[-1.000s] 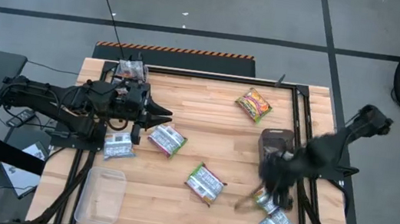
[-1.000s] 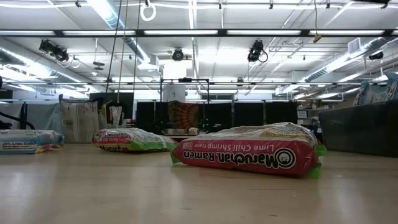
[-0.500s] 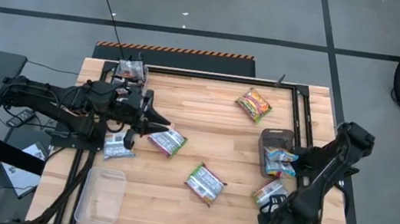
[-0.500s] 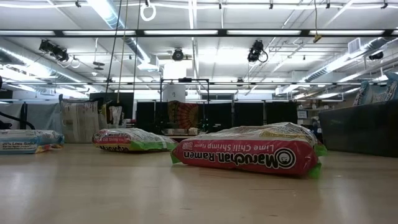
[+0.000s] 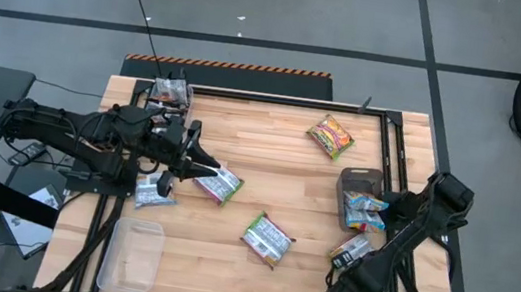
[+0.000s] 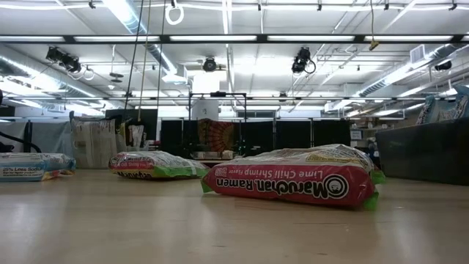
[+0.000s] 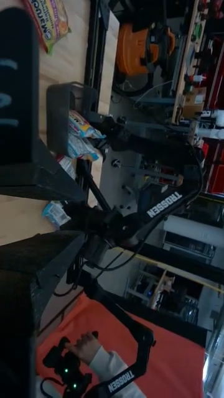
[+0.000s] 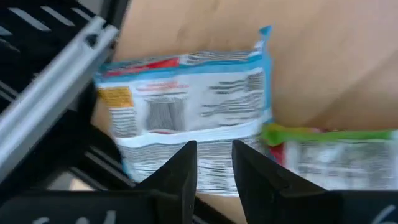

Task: Sort Maruchan noodles
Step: Put the blue noodle pack into the black bin

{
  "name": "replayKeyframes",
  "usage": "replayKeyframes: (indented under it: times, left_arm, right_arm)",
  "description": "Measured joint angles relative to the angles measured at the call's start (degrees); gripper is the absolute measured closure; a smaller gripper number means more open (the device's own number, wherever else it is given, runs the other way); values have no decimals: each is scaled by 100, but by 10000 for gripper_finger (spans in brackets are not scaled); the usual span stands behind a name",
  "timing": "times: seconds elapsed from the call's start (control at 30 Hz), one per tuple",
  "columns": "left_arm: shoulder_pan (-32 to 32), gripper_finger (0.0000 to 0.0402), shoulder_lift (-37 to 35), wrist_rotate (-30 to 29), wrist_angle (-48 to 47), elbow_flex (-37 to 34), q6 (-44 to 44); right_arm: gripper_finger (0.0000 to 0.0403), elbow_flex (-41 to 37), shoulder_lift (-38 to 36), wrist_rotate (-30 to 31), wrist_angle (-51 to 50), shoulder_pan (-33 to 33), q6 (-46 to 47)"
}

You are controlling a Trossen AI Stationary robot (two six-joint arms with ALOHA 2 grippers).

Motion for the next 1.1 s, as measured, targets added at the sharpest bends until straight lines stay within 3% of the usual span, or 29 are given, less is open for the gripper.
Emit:
replayKeyframes:
  times: [0.07, 0.23, 0.43, 0.53, 0.63, 0.8, 0.93, 1.1]
  left_arm:
    - [-33, 308, -1, 0, 0, 0, 22]
    - [-41, 308, 1, 4, 0, 0, 164]
    - [-39, 308, -1, 2, -1, 0, 178]
    - [-39, 308, -1, 2, 0, 0, 294]
    - [-39, 308, -1, 0, -2, 0, 279]
    - [-41, 308, -1, 0, -1, 0, 259]
    - [-41, 308, -1, -2, -2, 0, 258]
    - [-41, 308, 1, -2, 32, 0, 256]
  right_arm:
    - [291, -31, -84, 48, 58, -109, -185]
    - [273, -366, -86, -847, 574, -267, -868]
    - [257, -500, -8, -172, 600, -718, -1291]
    - [252, -499, -10, -133, 579, -974, -1295]
    - [248, -453, -12, -674, 298, -1080, -1187]
    - [244, -226, -27, -1559, 79, -652, -1285]
    - [245, -454, 14, -1417, 242, -357, -1335]
    - [243, -763, 18, -1079, 261, -478, -1308]
